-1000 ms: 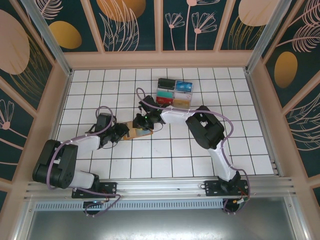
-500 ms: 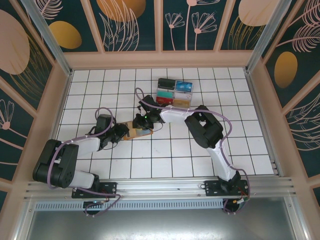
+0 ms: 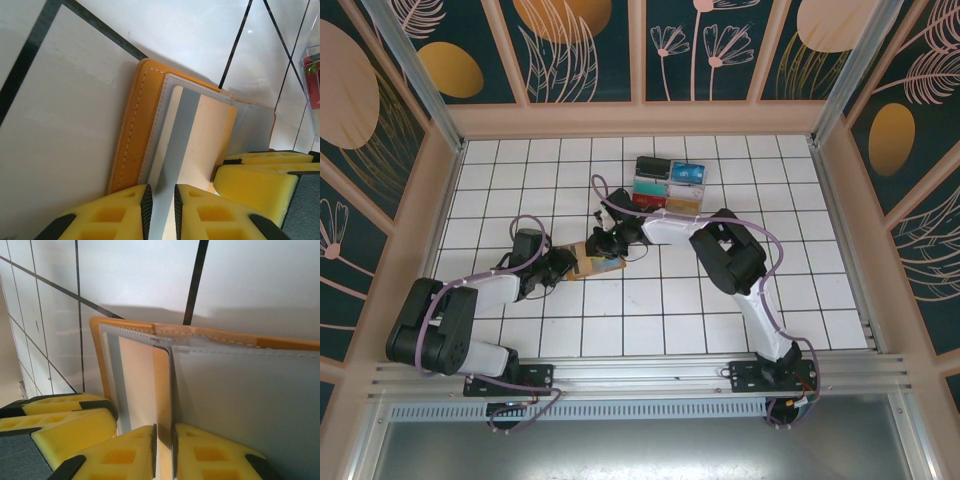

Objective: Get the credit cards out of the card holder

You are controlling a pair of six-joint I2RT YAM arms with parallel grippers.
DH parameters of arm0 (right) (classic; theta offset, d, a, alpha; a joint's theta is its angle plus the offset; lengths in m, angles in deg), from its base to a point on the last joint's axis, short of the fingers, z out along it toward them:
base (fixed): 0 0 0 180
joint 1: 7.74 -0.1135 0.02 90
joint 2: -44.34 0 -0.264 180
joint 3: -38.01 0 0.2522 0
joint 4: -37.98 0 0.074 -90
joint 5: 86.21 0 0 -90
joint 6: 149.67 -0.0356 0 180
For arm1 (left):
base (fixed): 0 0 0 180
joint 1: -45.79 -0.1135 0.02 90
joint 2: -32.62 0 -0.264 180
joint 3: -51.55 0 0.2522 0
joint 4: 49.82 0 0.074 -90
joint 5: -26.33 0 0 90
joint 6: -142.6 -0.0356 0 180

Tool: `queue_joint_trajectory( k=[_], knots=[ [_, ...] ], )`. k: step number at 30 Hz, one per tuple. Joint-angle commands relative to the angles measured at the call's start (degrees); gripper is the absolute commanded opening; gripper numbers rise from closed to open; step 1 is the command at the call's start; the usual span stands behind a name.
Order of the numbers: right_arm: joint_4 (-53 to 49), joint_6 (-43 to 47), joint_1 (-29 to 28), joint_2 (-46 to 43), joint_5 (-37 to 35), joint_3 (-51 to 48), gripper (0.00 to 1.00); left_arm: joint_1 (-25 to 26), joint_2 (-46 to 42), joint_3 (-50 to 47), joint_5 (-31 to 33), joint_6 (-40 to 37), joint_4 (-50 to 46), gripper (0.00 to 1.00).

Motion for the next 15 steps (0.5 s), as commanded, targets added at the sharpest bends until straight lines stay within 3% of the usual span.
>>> queue_joint_trajectory(
  k=[1,5,10,15],
  knots=[
    [3.14,1.87,-1.07,0.82,4.20,-1.20,0.20,-0.03,1.89,-1.35,-0.54,-0.39,-1.97,0.24],
    [2.60,2.40,-1.18,0.76,2.83,-1.22,0.15,0.02,1.89,-1.27,-0.72,-0.34,-1.92,0.24],
    [4.61,2.82,-1.07,-1.22,2.33,-3.04,0.01,0.04,1.16,-0.64,-0.65,-1.10,-2.81,0.25],
    [6.58,3.41,0.51,-5.47,1.70,-7.39,0.00,-0.03,-2.21,1.59,1.34,-2.92,-7.01,0.33]
  ],
)
